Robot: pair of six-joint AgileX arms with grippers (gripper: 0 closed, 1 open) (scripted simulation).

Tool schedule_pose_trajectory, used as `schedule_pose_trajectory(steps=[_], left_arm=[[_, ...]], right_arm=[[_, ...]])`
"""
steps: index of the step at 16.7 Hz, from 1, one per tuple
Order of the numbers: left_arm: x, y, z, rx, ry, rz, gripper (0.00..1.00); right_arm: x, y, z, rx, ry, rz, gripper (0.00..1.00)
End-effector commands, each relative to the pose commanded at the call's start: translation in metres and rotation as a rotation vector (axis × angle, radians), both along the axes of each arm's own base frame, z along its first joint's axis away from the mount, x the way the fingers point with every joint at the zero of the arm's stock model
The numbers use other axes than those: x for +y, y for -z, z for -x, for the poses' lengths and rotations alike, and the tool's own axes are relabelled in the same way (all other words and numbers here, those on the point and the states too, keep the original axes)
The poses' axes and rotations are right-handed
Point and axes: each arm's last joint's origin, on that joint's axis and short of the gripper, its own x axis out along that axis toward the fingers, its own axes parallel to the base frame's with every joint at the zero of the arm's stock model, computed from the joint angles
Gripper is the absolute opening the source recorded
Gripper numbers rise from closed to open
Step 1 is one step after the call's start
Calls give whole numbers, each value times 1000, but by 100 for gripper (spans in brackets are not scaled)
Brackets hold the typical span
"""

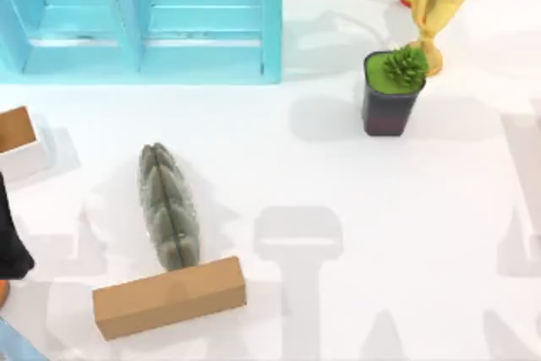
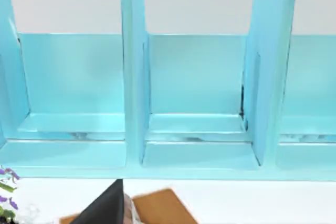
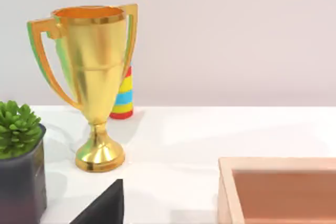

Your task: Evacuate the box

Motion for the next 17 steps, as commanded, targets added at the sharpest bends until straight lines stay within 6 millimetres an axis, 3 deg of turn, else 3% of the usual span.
schedule_pose_trajectory(steps=[4, 9, 14, 17], left_arm=[[0, 0, 0, 0, 0, 0, 100], [0, 0, 0, 0, 0, 0, 100], [0, 0, 0, 0, 0, 0, 100], [0, 0, 0, 0, 0, 0, 100]], right_arm=[[-2, -5, 0, 33, 15, 14, 100], [-13, -42, -8, 290, 103, 97, 100], [-41, -82, -49, 748, 165, 153, 100], [-70, -92, -84, 1043, 153, 140, 100]])
